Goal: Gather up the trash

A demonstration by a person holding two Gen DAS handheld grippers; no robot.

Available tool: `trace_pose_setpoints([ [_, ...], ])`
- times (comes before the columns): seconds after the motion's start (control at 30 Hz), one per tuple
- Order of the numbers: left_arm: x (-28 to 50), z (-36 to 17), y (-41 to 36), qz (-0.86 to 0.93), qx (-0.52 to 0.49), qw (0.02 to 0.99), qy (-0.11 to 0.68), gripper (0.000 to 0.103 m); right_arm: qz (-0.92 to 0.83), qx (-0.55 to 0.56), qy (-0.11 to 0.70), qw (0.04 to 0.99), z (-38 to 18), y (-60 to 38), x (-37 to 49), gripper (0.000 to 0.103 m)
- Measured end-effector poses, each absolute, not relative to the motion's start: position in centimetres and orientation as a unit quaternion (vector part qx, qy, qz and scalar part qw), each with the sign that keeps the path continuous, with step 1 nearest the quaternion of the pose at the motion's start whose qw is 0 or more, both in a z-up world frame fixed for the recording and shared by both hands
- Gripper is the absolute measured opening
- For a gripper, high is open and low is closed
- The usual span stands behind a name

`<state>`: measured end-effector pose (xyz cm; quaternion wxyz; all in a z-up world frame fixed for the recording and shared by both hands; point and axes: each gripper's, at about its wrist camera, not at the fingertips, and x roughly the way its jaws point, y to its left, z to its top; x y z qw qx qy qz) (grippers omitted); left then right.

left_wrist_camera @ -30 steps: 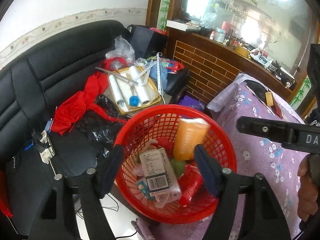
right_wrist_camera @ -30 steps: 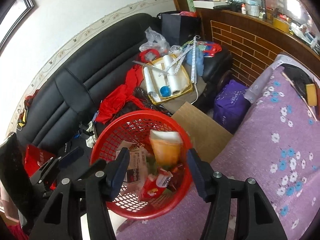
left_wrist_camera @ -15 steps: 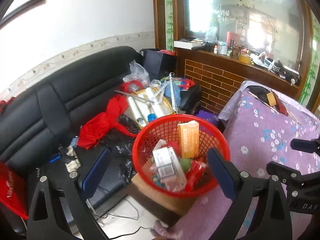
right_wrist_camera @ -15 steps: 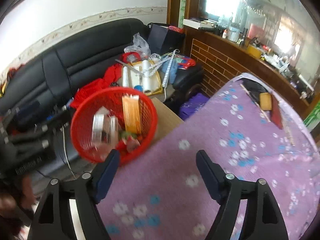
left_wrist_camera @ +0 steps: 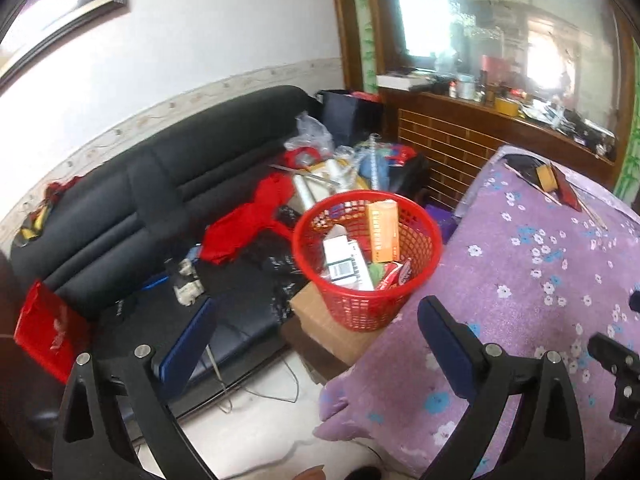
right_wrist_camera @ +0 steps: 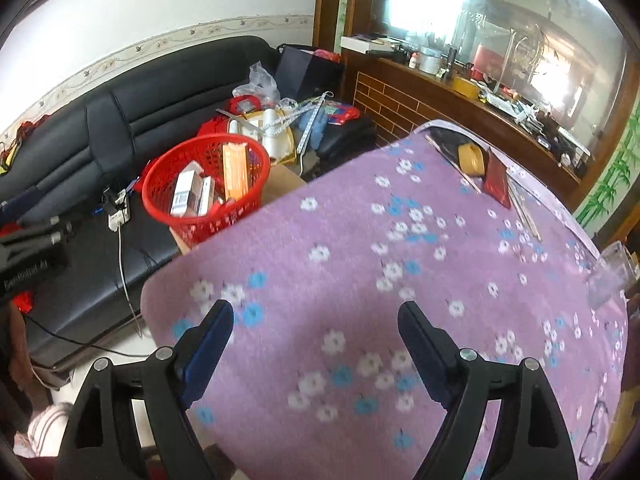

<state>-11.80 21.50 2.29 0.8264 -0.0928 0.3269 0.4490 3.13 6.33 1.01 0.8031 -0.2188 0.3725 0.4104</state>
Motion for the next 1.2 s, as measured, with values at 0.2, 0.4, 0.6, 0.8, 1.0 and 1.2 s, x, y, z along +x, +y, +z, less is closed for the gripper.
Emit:
trace_pose_setpoints([
  [0.2,-13.1,3.4,18.7,0.476,-0.083,0.818,0.312,0.099,0.42,-0.218,0.35,0.809,2.3,3.5,1.6,0.088],
  [0.4,-13.7,4.1,17.3,0.498,-0.06,0.808,0.308,0.099,0.435,-0.218,0.34,0.805,2.8,2.8,0.5,0.088],
  [0.6,-13.8,4.7,15.8,0.503,-0.037,0.812,0.294,0.099,0.442,-0.219,0.328,0.805,3.5,2.6,-0.1,0.088],
  [0.8,-13.3,4.4,15.2,0.509,-0.016,0.805,0.305,0.099,0.445,-0.223,0.324,0.805,3.7,2.7,-0.3,0.088],
  [1.0,-12.9,4.0,15.1,0.506,-0.017,0.807,0.305,0.099,0.445,-0.23,0.322,0.803,3.7,2.9,-0.3,0.088],
  [1.2,-12.9,3.7,15.5,0.5,-0.026,0.809,0.309,0.1,0.445,-0.233,0.323,0.802,3.5,3.0,-0.3,0.088],
])
